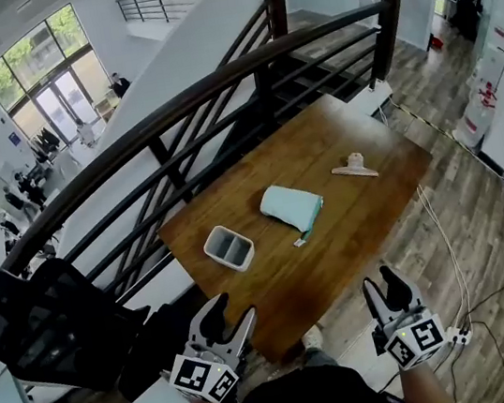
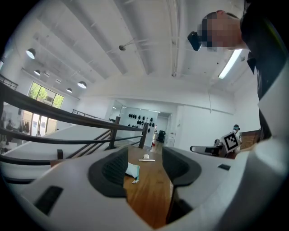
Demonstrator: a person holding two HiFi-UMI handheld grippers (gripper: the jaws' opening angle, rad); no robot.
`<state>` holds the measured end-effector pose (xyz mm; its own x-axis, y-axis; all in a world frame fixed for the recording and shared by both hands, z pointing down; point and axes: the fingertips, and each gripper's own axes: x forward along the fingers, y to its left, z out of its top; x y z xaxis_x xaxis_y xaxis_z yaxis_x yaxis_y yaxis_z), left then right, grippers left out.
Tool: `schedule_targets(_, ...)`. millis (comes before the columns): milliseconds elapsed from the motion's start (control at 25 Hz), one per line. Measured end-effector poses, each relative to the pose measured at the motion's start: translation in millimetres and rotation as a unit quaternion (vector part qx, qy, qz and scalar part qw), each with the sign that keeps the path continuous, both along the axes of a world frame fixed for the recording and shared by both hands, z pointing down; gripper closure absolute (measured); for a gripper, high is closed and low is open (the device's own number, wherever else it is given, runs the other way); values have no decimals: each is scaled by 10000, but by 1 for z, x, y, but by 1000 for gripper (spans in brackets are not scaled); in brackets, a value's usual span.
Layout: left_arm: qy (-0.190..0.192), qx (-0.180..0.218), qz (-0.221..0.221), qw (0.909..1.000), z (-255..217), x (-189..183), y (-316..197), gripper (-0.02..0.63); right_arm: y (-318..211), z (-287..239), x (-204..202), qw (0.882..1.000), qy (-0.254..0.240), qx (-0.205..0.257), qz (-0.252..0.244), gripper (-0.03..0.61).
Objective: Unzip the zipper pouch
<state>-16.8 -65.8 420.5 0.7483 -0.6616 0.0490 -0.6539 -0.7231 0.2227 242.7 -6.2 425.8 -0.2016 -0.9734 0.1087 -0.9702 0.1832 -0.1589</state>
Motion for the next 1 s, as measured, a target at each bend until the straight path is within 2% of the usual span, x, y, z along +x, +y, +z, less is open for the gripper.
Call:
schedule_targets(400, -338, -471, 274, 9979, 36, 57, -40, 370, -50, 21, 20, 9988, -106, -336, -333, 411)
schedule_targets(560, -466, -603, 366, 9964, 55, 83, -59, 370, -62, 32, 34, 9978, 18, -456, -486, 418)
schedule_targets(720, -693, -766, 452, 9936, 78, 111, -77, 370, -72, 46, 48, 9956, 109, -645, -676, 429)
schedule_targets(1000, -1069, -1081, 587, 9866, 123, 146, -99, 370, -85, 72, 58, 9918, -80, -943, -856, 445)
